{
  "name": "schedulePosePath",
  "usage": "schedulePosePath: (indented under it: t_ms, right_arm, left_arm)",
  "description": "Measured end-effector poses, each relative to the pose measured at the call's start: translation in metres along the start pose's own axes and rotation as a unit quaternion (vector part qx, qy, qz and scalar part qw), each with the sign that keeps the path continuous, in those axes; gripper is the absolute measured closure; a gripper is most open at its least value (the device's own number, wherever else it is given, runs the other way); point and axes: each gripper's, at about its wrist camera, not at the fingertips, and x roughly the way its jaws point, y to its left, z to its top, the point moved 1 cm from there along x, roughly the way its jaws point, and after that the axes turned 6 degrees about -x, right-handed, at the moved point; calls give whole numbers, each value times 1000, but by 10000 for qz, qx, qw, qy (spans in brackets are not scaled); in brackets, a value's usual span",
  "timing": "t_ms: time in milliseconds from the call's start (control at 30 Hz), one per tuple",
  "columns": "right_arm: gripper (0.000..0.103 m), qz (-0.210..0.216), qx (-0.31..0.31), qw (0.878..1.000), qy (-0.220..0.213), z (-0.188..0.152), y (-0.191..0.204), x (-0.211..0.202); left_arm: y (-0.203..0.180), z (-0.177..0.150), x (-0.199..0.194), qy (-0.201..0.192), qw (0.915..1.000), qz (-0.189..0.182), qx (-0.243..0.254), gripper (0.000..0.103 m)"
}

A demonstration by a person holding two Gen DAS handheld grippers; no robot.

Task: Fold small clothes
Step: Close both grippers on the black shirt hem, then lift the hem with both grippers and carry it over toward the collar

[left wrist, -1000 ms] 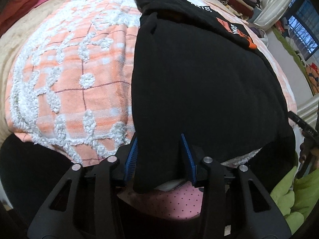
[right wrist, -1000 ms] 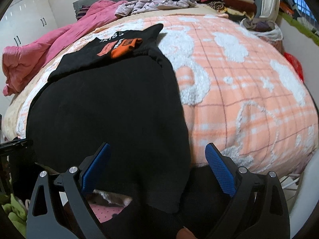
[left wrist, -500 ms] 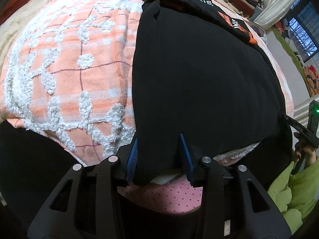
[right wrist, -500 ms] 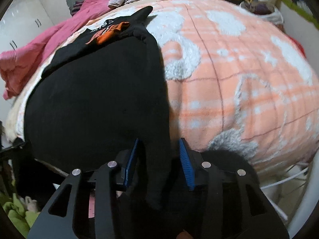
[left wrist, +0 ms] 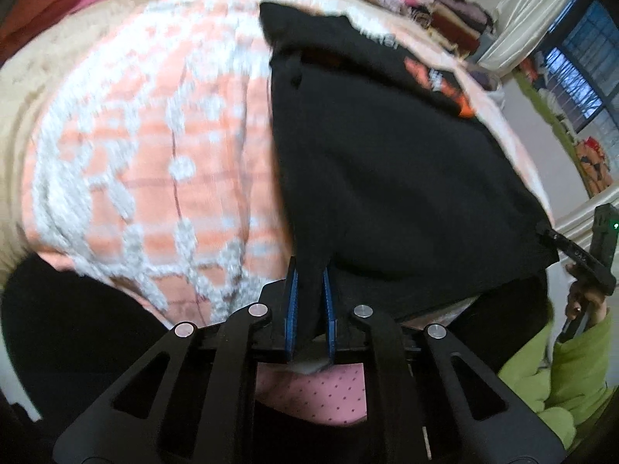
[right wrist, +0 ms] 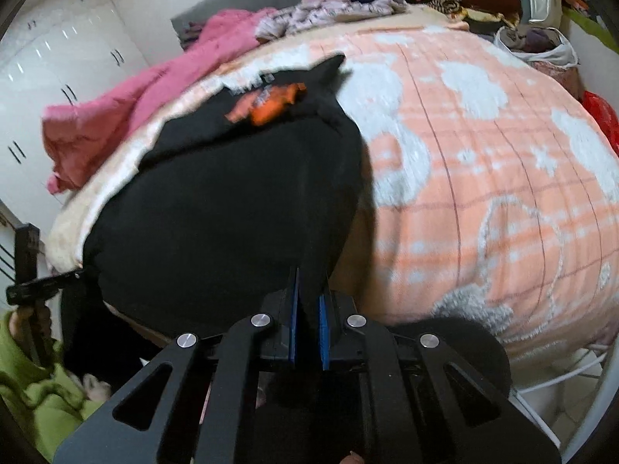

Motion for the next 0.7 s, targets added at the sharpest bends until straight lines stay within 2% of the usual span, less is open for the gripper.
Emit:
schedulePosePath:
  t_ms: [233,333,533,700]
  right_arm:
    - [95,468,212,9943,-939,39,6,-32]
    - [95,481,181,9915,-1192,58,8,-38]
    - [95,466,37,9870,-1535,90,11,-48]
    - [95,462,-40,9845,-1692,121,13,-38]
  left_arm:
    - [-3,35,-35,-576,9979,-259,-106,98]
    - [-4,54,-42,-791,9963,-311,-162,98]
    - [-8,87,-44,-1082,9936,-252,-181,98]
    - [-11,117,-40,-1253,9915,-260,-246,98]
